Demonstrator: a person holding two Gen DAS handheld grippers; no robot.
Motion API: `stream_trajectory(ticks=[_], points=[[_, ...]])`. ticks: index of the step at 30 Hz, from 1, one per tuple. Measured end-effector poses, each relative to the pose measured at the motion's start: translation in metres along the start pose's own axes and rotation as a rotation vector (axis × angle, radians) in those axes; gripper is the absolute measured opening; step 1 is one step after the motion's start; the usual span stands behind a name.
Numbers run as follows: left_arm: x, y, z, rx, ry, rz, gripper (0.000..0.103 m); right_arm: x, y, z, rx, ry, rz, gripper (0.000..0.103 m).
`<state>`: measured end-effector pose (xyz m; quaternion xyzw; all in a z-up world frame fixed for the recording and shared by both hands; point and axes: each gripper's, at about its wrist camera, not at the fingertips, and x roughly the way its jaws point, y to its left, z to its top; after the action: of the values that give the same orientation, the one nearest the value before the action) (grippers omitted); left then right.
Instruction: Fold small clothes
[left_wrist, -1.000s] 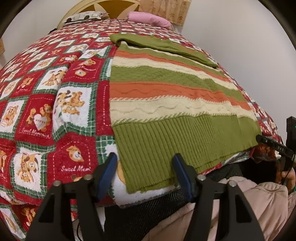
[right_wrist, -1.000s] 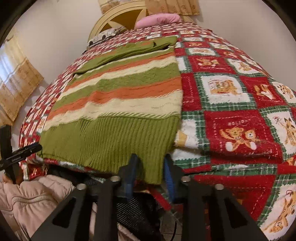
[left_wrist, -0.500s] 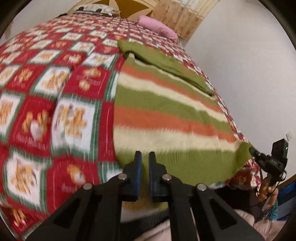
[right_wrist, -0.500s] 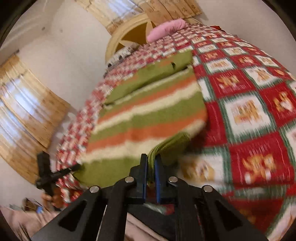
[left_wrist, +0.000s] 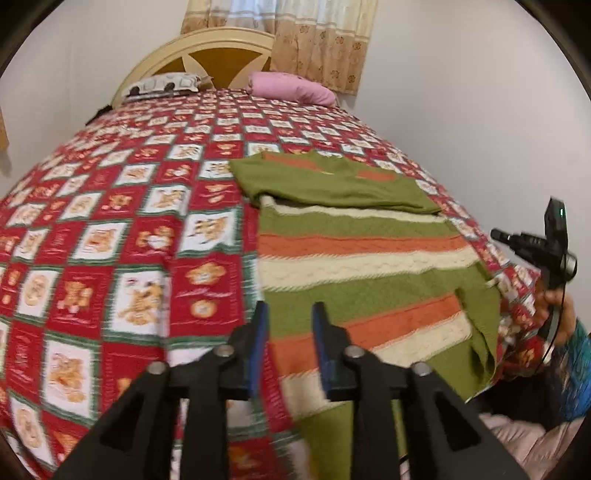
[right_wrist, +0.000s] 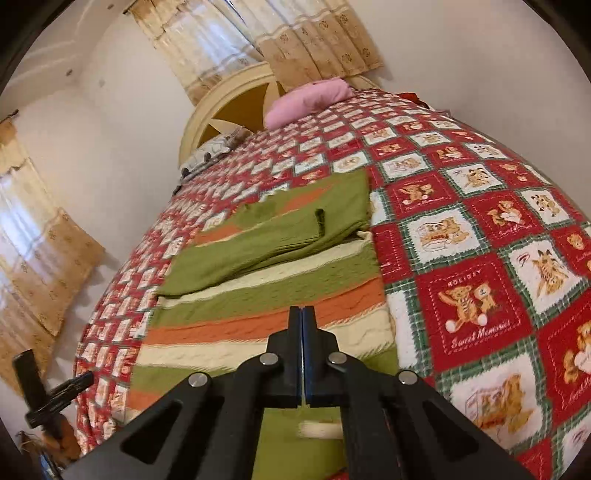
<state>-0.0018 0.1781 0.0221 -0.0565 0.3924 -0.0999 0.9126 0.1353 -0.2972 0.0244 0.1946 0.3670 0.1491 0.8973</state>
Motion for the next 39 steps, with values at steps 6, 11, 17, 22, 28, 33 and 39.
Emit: stream_trajectory(ticks=[6, 11, 17, 22, 28, 33, 39], points=[[0.001, 0.005, -0.031, -0.010, 0.025, -0.101, 0.071, -0.022, -0.002, -0.025, -0.017, 0.072, 0.044, 0.005], [0.027, -0.005, -0.041, -0.054, 0.071, -0.123, 0.070, -0.038, 0.008, -0.070, -0.089, 0.117, 0.045, 0.070], [0.015, -0.016, -0.036, -0.044, 0.023, -0.123, 0.070, -0.034, 0.078, -0.104, -0.598, 0.114, -0.081, 0.070], [0.006, -0.006, -0.035, -0.040, 0.002, -0.069, 0.071, 0.007, 0.095, -0.121, -0.932, 0.261, -0.132, 0.070], [0.008, 0.012, -0.031, -0.087, 0.009, -0.033, 0.071, 0.041, 0.074, -0.108, -0.882, 0.426, 0.032, 0.044], [0.013, 0.027, -0.024, -0.095, 0.008, -0.004, 0.070, 0.007, 0.086, -0.104, -0.885, 0.398, 0.055, 0.009], [0.018, 0.038, -0.001, -0.066, -0.024, 0.016, 0.071, -0.023, 0.047, -0.027, -0.461, 0.120, 0.053, 0.009]])
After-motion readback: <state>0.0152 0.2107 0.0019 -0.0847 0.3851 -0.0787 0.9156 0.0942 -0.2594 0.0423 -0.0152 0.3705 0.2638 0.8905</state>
